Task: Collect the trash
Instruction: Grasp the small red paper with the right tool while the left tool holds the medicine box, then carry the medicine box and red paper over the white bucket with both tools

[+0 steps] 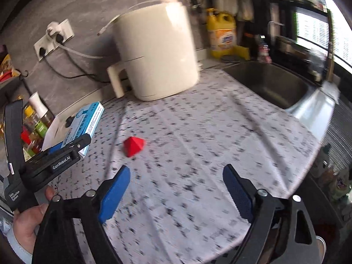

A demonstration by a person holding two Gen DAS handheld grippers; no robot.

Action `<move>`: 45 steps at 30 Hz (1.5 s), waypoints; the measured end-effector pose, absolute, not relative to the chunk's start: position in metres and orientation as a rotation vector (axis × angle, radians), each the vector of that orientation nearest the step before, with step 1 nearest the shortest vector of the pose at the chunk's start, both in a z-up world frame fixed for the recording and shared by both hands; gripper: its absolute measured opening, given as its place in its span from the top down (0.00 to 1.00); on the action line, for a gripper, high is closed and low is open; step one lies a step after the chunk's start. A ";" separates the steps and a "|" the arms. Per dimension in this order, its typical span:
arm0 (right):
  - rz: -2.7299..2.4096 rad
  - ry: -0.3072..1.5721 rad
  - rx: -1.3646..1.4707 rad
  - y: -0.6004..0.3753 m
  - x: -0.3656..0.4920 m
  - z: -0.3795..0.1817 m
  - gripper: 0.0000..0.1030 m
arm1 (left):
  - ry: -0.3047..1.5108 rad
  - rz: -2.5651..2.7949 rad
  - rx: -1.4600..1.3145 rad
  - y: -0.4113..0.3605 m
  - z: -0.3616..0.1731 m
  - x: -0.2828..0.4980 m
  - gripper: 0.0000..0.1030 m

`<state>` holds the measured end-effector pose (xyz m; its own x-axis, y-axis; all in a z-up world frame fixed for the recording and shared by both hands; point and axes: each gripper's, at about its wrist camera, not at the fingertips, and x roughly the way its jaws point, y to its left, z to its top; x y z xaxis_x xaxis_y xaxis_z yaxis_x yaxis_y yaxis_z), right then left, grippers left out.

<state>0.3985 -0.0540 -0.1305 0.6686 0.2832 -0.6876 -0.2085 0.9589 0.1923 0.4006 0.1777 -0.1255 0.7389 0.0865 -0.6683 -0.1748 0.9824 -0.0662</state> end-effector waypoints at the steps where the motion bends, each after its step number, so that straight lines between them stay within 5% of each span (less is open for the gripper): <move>1: 0.289 0.793 0.096 -0.047 0.403 -0.132 0.19 | 0.727 0.153 -0.134 0.184 -0.127 0.402 0.38; 22: 0.377 0.881 0.050 0.042 0.479 -0.179 0.34 | 0.735 0.293 -0.185 0.258 -0.143 0.427 0.38; 26: 0.383 0.932 0.038 0.049 0.488 -0.191 0.68 | 0.745 0.285 -0.190 0.259 -0.146 0.428 0.38; 28: 0.379 0.927 0.043 0.047 0.487 -0.190 0.73 | 0.746 0.281 -0.193 0.258 -0.147 0.429 0.38; 45: 0.337 0.824 0.099 -0.018 0.439 -0.151 0.77 | 0.729 0.144 -0.168 0.187 -0.137 0.426 0.38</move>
